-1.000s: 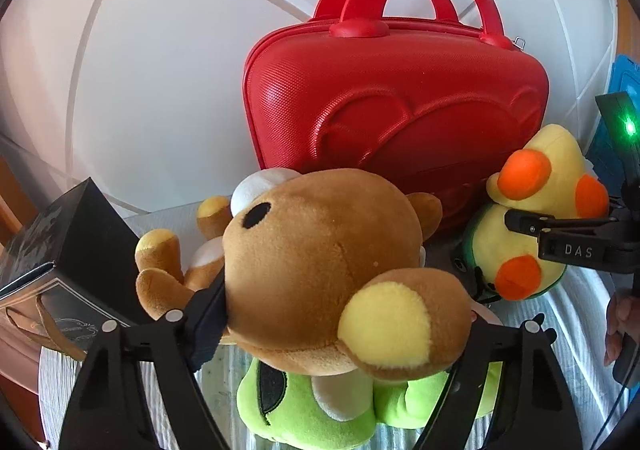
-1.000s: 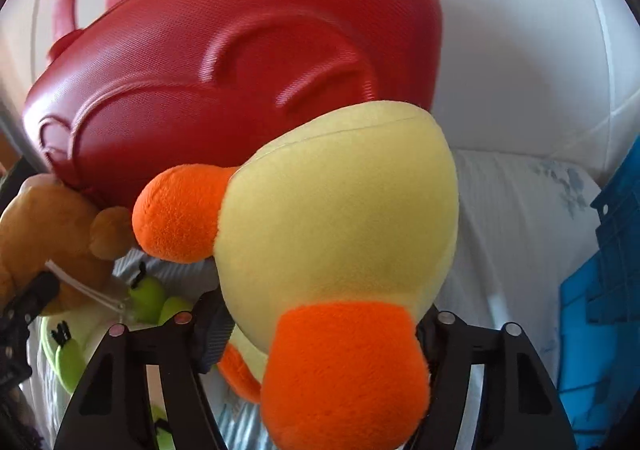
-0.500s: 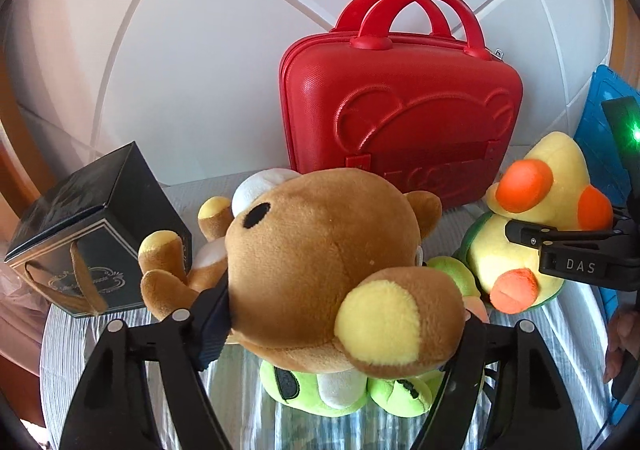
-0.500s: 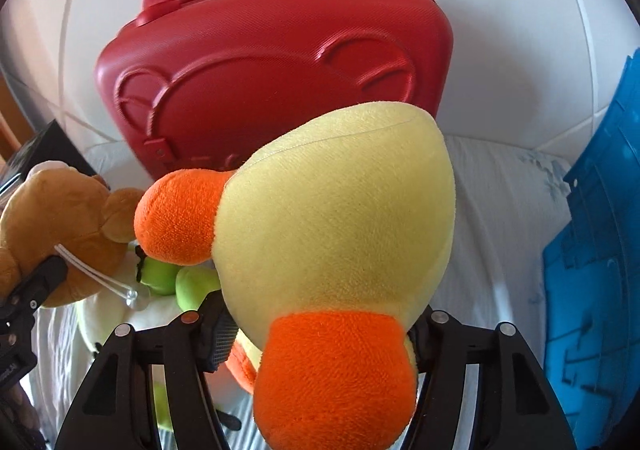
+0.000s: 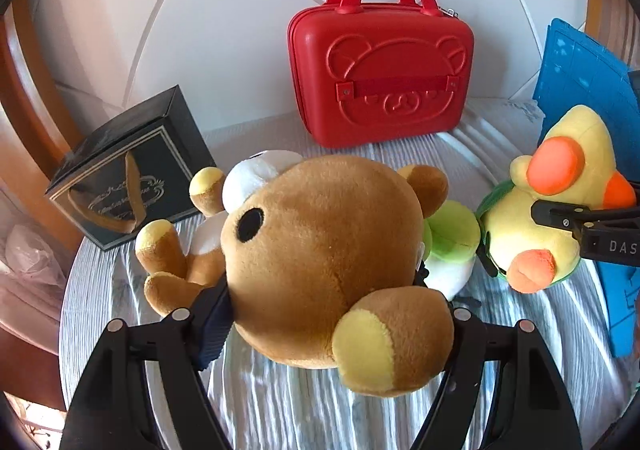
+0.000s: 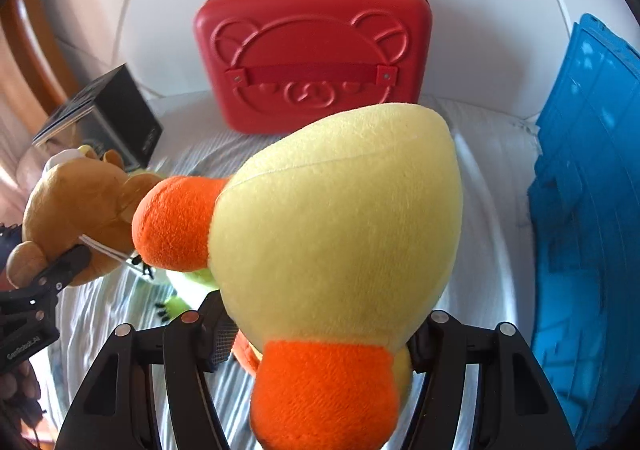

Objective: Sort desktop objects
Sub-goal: 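Lift the brown bear and yellow duck off the sheet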

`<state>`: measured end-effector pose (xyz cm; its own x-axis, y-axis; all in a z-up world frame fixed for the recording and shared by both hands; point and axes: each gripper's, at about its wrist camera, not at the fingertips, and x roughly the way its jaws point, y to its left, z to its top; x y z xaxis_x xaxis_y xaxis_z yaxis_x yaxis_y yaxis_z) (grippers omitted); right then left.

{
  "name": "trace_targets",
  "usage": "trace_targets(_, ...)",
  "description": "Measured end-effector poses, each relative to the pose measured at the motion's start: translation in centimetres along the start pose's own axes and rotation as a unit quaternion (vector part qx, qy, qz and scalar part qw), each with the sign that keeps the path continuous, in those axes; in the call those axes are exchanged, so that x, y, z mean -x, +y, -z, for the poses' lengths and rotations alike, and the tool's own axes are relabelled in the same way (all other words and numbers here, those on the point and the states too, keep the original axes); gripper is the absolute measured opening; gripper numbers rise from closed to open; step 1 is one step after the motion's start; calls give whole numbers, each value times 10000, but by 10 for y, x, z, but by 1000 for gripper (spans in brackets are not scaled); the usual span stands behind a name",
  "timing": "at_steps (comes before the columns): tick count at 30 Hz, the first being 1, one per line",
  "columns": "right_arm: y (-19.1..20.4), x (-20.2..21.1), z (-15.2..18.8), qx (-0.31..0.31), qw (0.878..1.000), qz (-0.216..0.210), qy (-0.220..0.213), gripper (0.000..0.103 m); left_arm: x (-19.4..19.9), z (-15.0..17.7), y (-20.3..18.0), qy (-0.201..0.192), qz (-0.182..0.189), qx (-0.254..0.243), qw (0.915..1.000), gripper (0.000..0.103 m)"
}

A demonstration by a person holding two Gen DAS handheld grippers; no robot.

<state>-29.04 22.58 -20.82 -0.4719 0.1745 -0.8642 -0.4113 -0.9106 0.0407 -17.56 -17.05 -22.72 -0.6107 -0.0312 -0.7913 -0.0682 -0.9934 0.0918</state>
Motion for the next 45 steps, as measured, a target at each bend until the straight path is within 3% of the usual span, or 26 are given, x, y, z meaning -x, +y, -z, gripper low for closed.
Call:
trace_targets(8,19,48,59,317,9986,-359,224,64,53,43,6,291,111,68,9995,75)
trace_targets(13,20,77,76,339,9979,-514,195,64,87,60,10,162,41,273,9995,75)
trace_targets(25,18,151,76,462,9963,-647,-331,64,162,59,-2,-414,-208,446,9979,75)
trace_targets(45,-5,233,77,683,9915,-861,-697,65,227,47,-40,-729,-602,606,9937,75)
